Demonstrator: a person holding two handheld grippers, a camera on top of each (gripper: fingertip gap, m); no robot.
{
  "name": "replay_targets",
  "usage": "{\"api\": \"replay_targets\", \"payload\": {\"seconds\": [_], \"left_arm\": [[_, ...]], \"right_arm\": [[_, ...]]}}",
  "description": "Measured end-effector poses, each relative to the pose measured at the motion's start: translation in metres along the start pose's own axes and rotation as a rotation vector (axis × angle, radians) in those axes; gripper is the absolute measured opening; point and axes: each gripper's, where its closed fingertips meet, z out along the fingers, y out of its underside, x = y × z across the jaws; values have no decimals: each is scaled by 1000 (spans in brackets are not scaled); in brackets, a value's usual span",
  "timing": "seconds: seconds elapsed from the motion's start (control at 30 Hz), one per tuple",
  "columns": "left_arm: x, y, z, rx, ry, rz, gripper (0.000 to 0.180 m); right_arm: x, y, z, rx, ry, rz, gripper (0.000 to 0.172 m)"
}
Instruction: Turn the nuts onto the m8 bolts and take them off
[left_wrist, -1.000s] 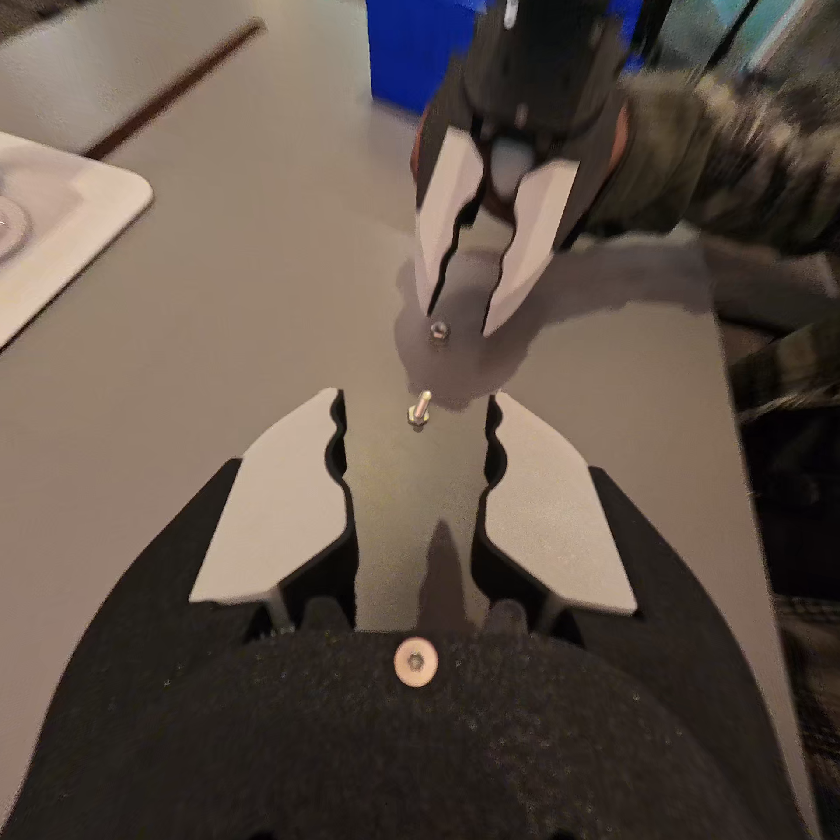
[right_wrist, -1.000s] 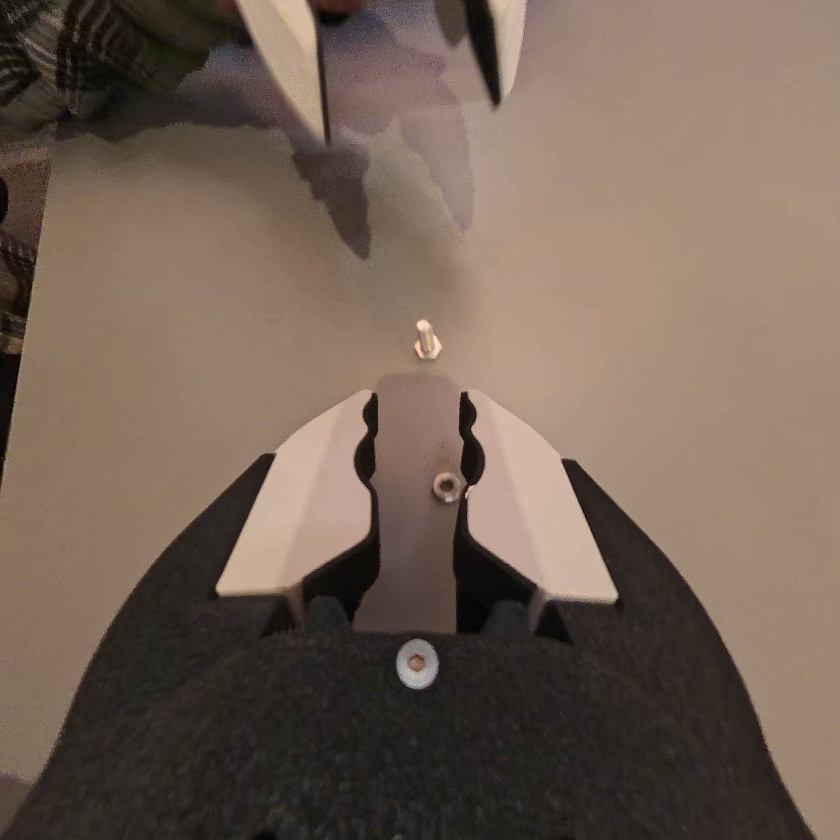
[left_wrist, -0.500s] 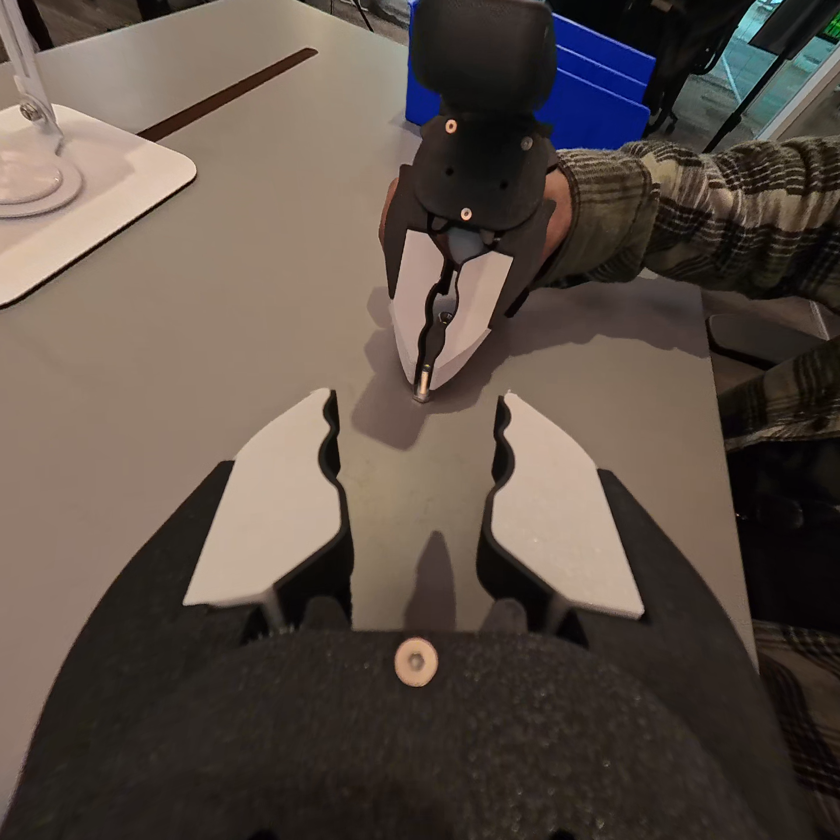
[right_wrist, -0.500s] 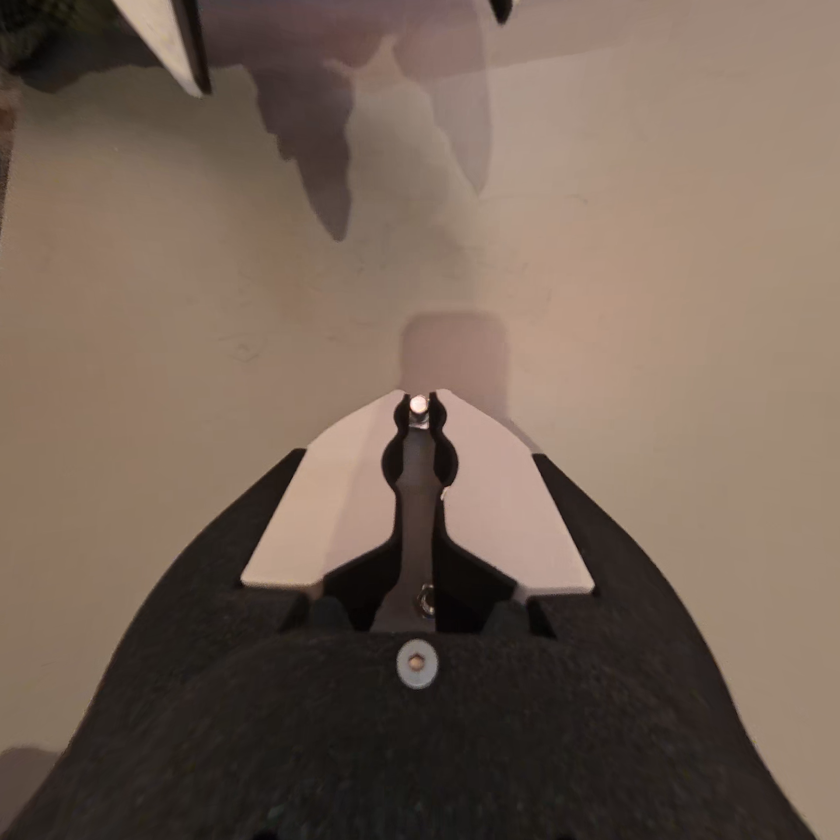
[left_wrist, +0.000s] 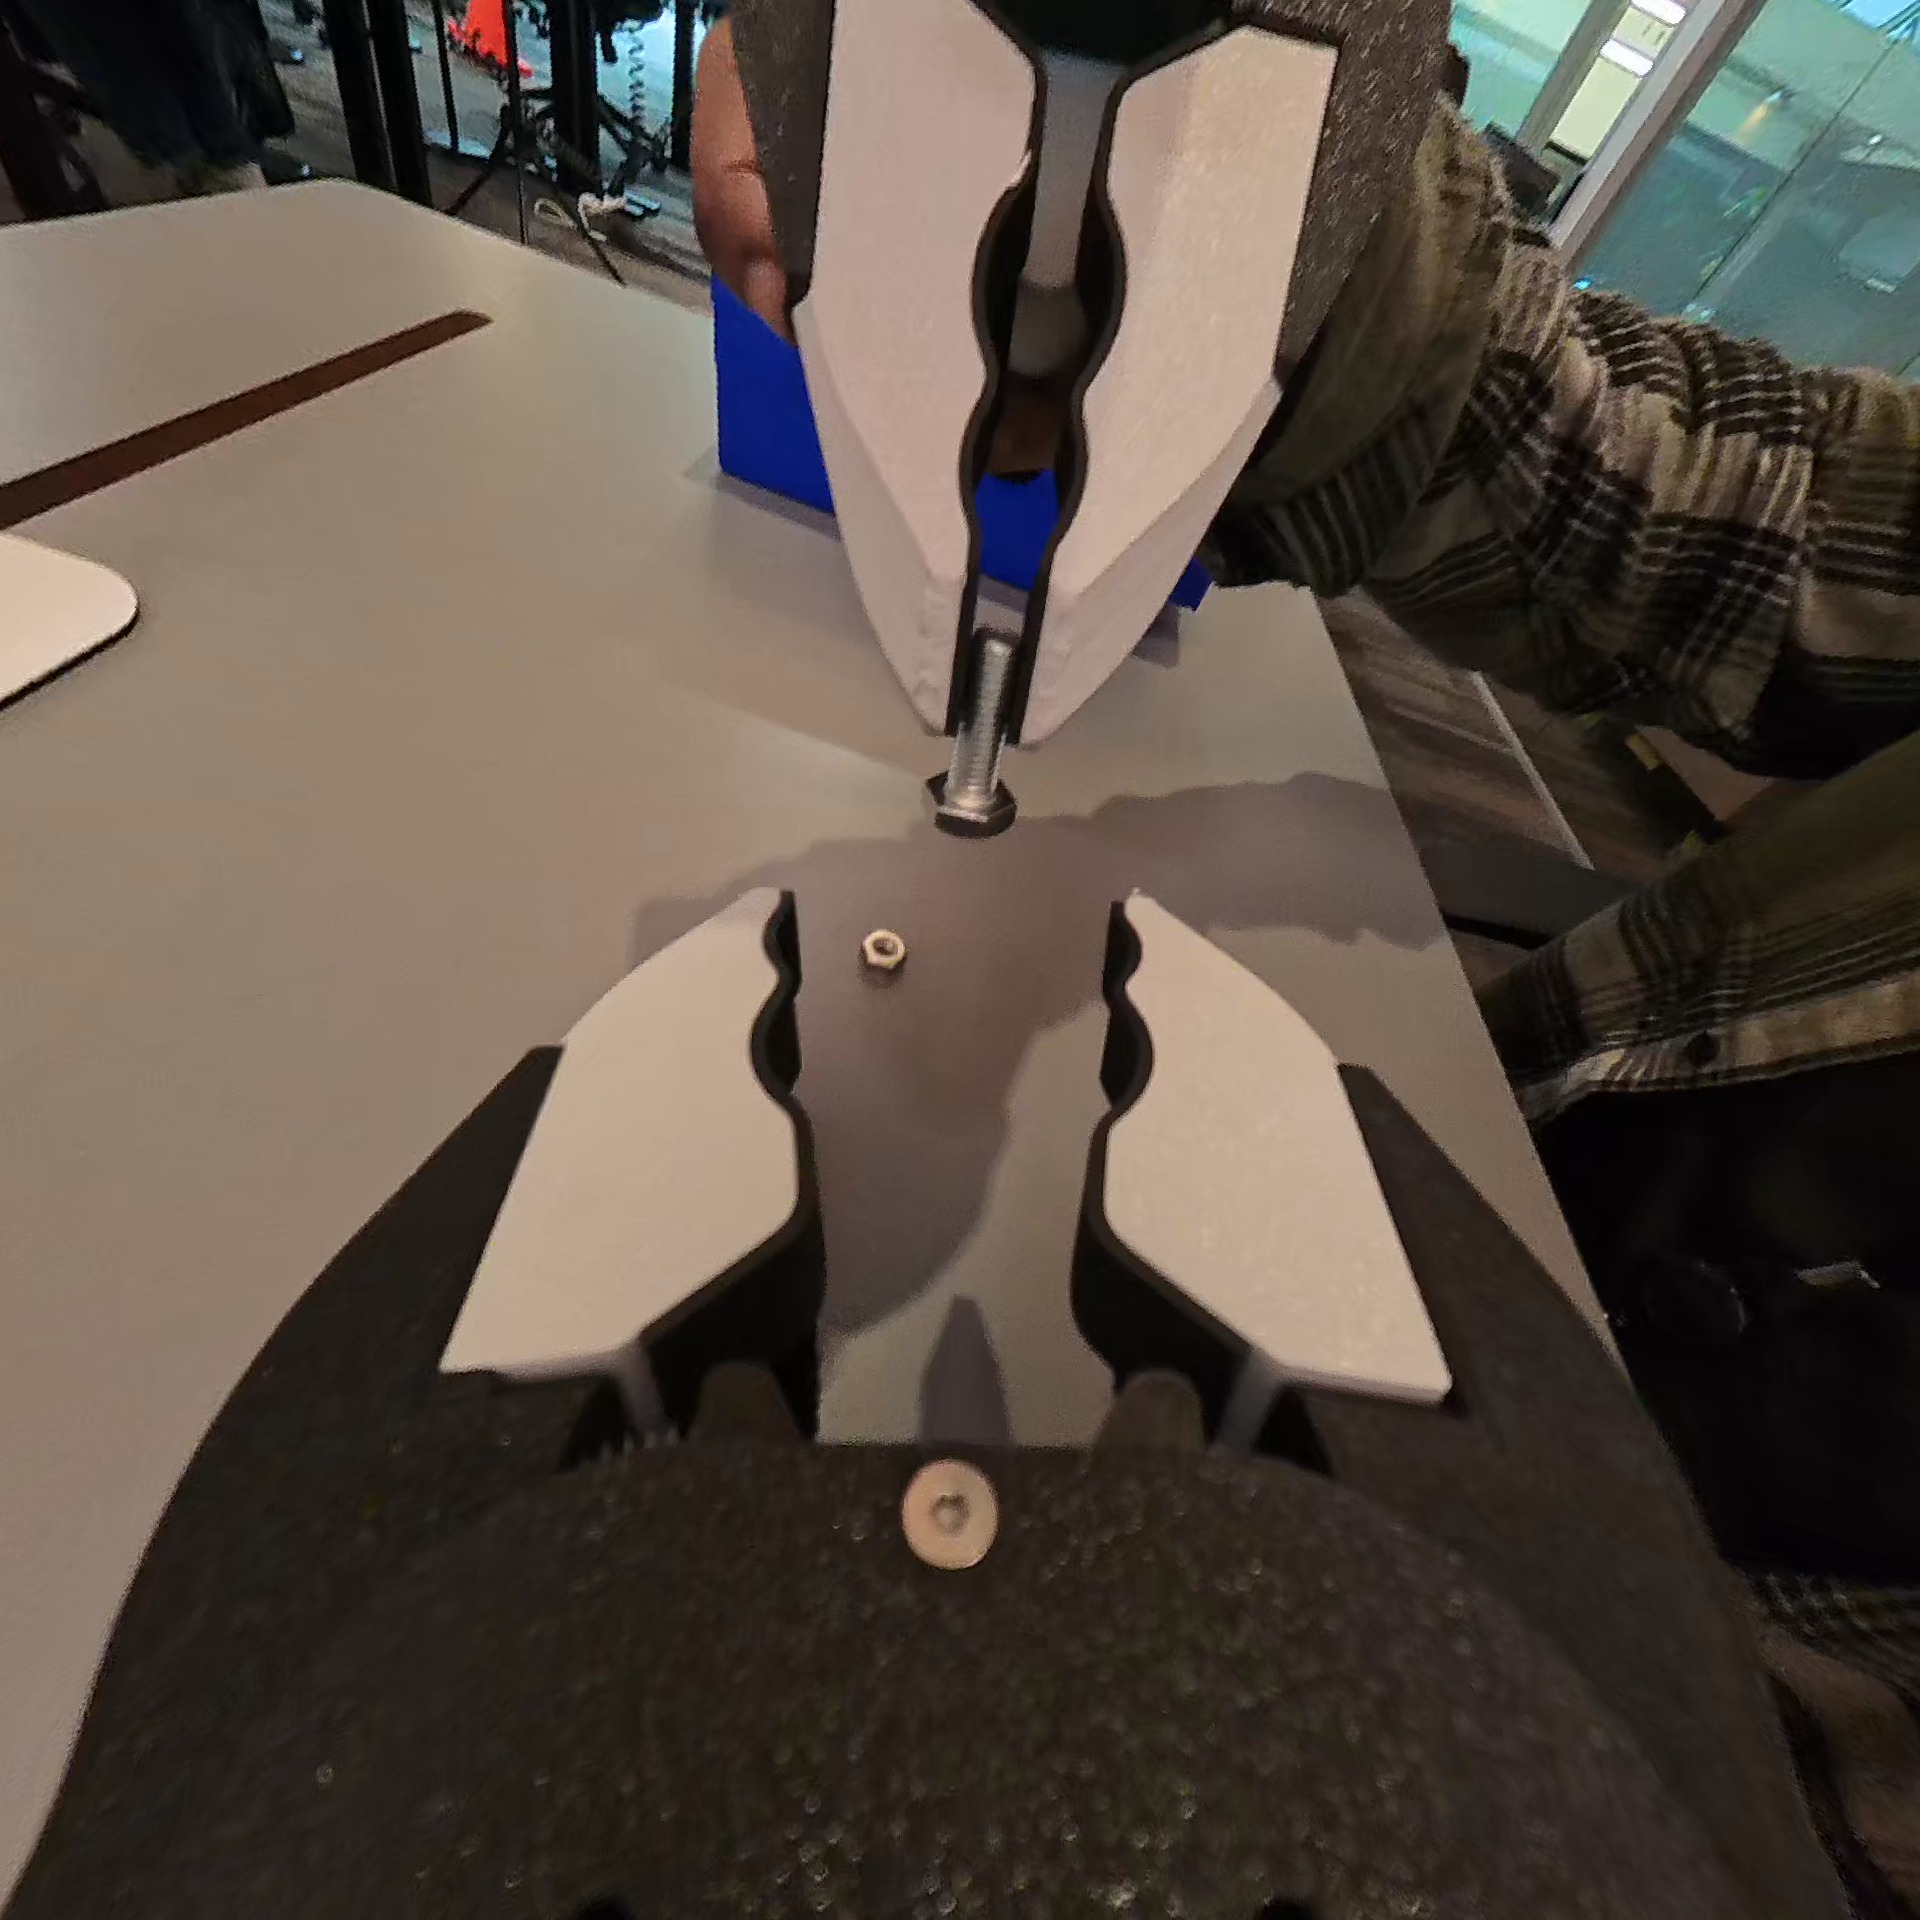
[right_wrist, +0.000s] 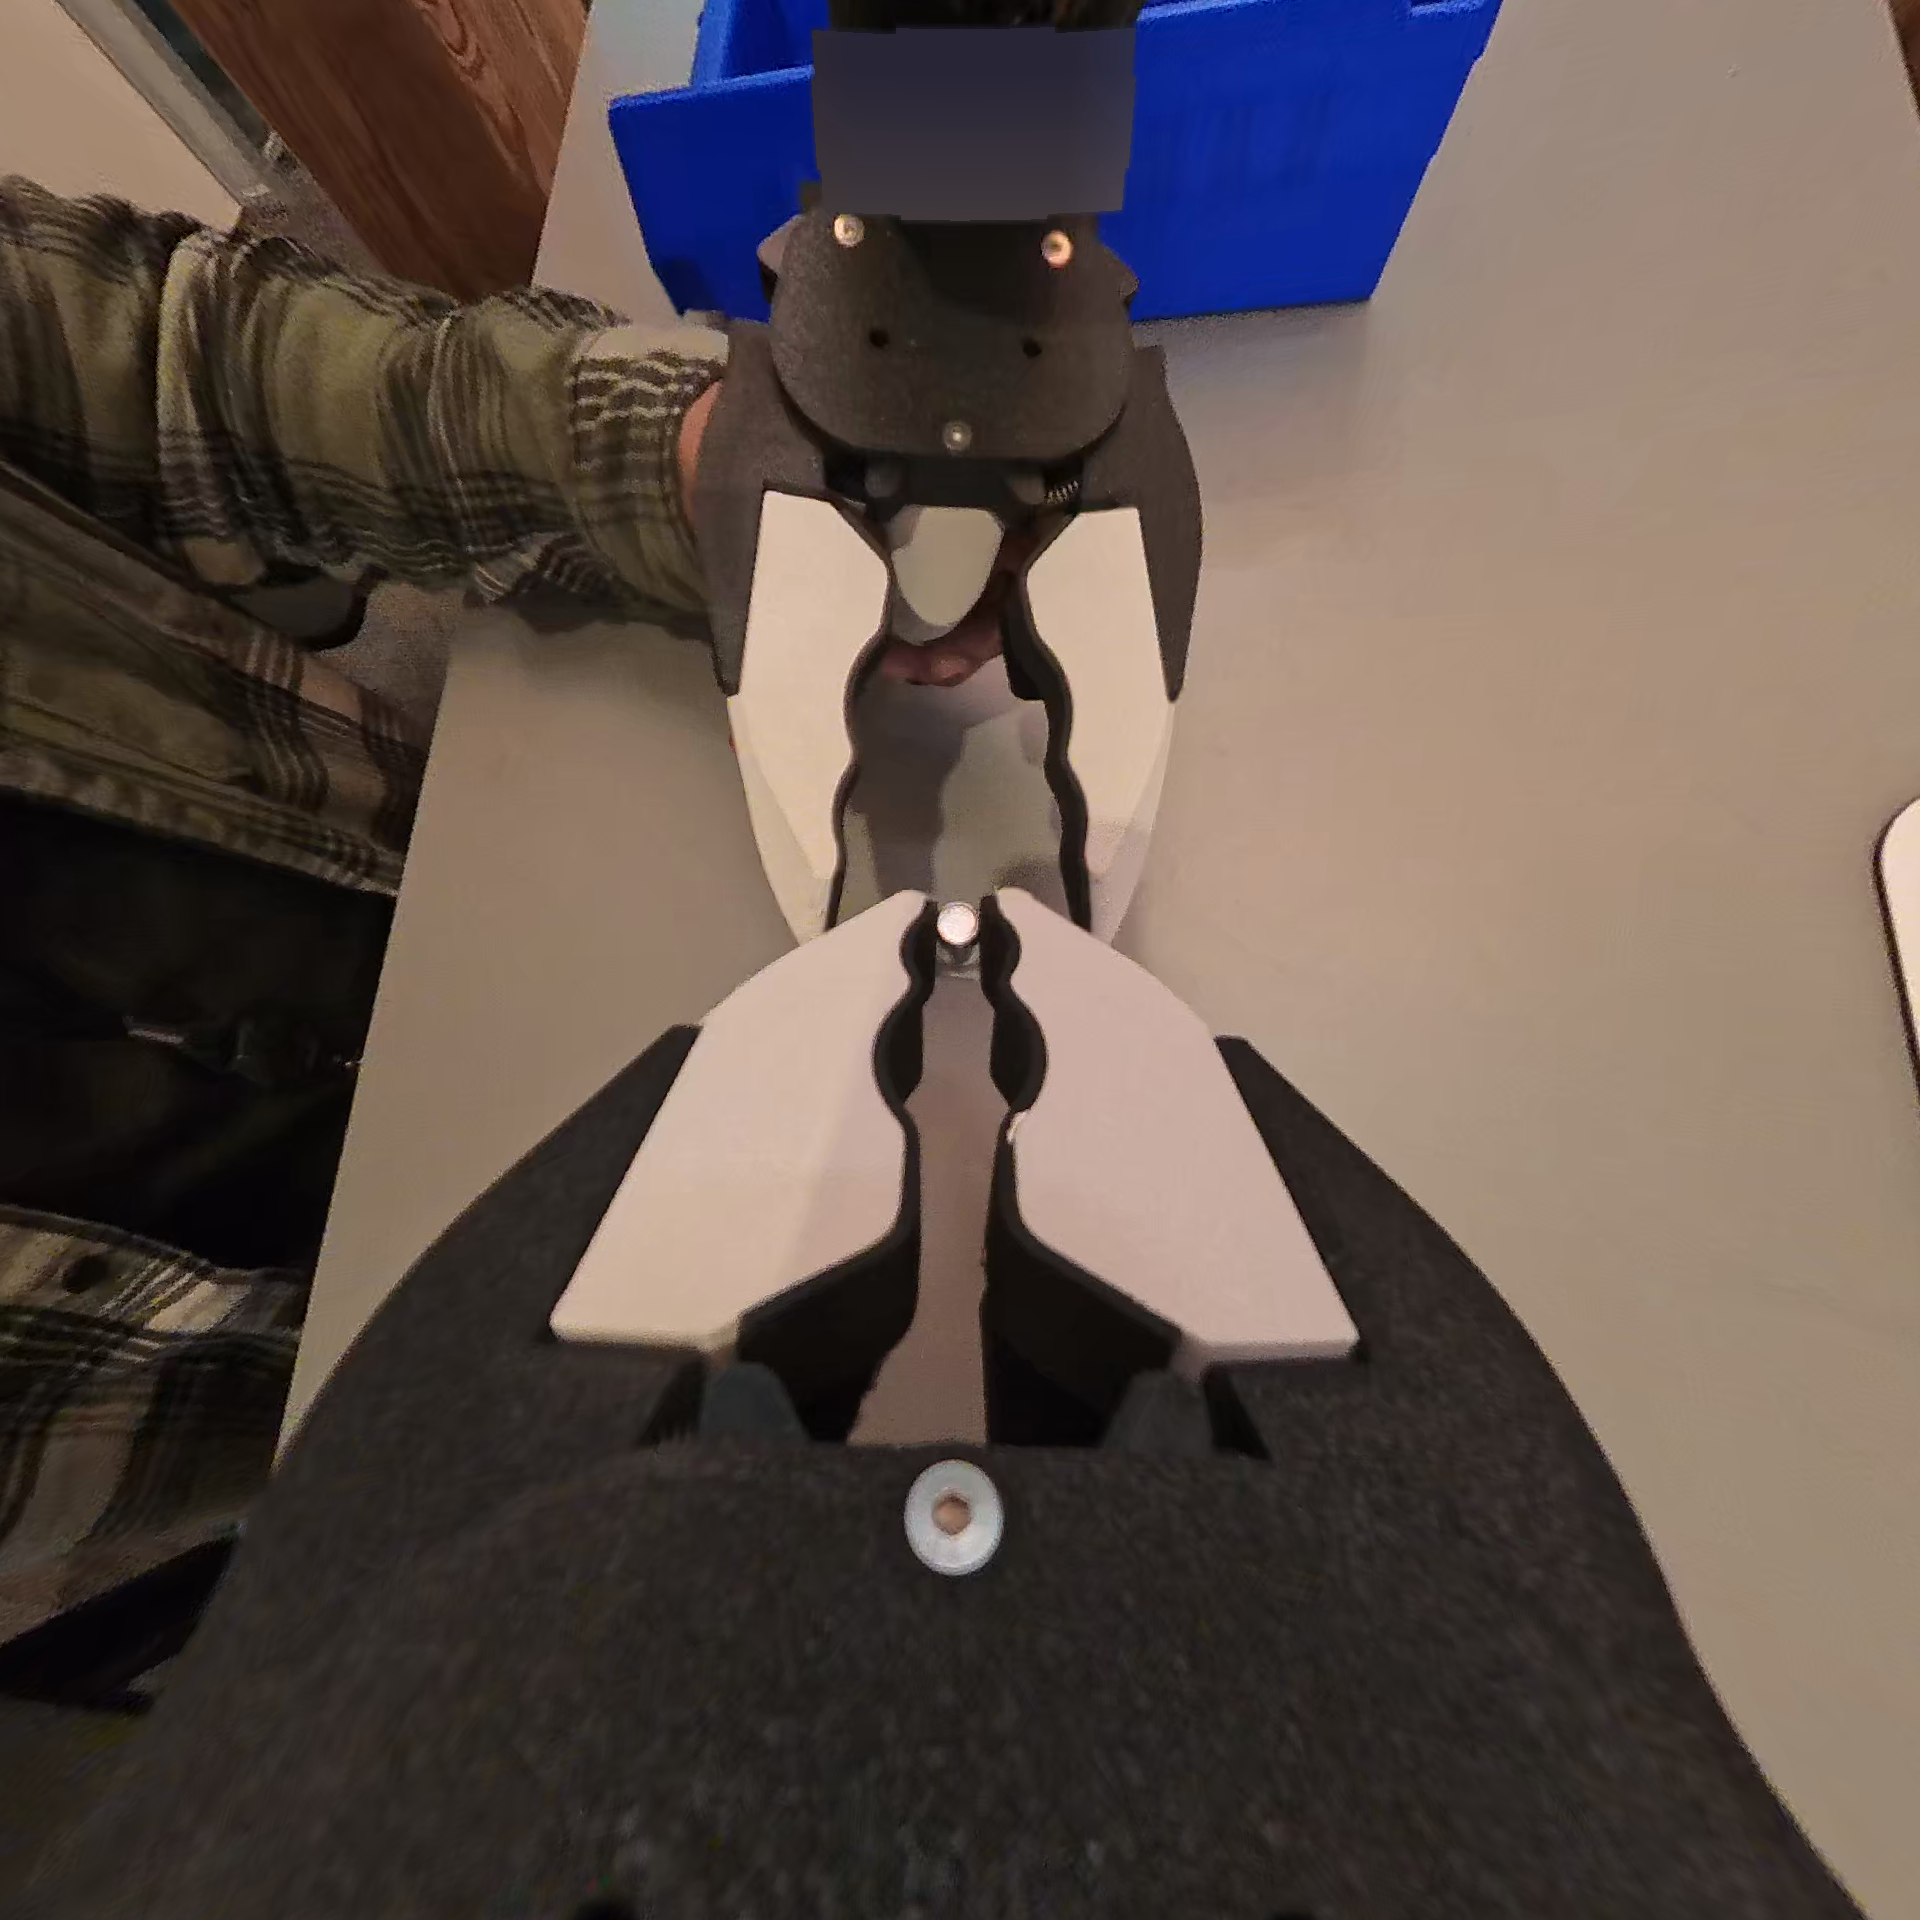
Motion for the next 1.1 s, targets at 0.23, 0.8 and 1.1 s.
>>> {"api": "replay_targets", "payload": {"seconds": [0.23, 0.8, 1.1], "left_arm": [[8, -13, 6, 43, 19, 33, 45], [11, -23, 4, 99, 29, 68, 24], [12, -26, 3, 114, 32, 67, 20]], "right_arm": [[-1, 0, 0, -10, -16, -5, 7], [-6, -7, -5, 8, -34, -24, 7], [-8, -9, -5, 16, -48, -25, 7]]}}
